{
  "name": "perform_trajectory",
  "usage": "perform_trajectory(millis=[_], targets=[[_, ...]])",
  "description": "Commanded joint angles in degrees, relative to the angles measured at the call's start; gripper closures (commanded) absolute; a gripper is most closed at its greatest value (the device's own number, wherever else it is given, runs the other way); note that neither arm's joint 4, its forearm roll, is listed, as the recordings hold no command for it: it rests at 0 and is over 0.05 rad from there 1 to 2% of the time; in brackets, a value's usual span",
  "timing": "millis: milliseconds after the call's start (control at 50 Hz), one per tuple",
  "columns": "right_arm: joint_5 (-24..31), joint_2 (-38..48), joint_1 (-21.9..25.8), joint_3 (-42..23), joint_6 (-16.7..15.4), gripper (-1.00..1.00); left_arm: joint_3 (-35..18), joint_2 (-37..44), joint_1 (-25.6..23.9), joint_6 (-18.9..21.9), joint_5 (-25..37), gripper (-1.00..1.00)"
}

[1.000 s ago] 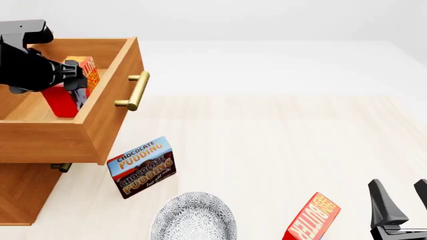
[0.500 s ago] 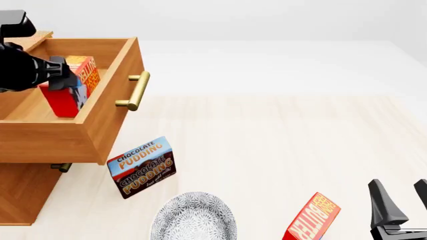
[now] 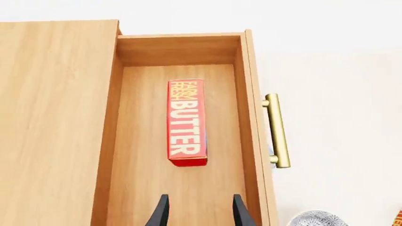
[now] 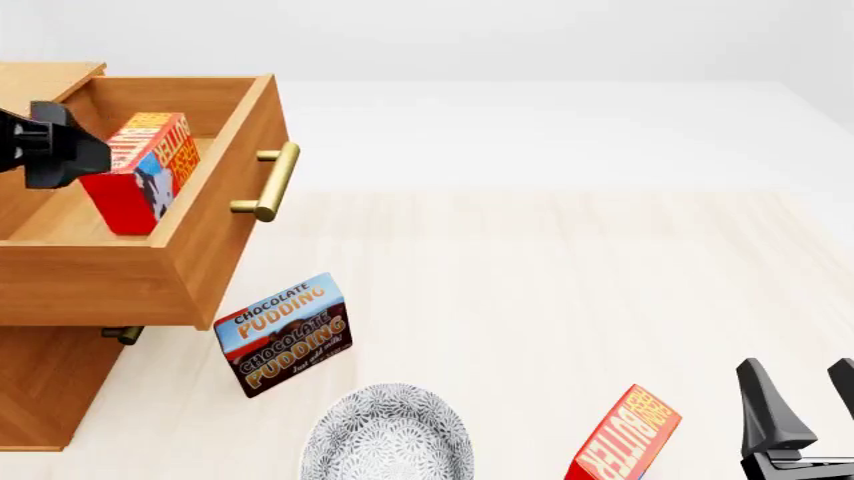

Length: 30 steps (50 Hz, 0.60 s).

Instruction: Put the butter at the front in the top drawer of the cabinet and close it.

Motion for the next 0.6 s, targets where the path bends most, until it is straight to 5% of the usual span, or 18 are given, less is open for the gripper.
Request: perform_trajectory(millis=[20, 340, 600], targets=[[-0.06, 0.02, -0.01, 0.02, 0.00, -1.00, -2.59, -3.62, -1.93, 1.52, 4.13, -1.00], [-0.06, 0.02, -0.01, 0.02, 0.00, -1.00, -5.67, -8.87, -7.10, 4.93, 8.05, -1.00], [-0.06, 0.02, -0.02, 0.02, 0.01, -1.00, -3.16, -7.08, -13.40, 4.92, 3.68, -1.00]])
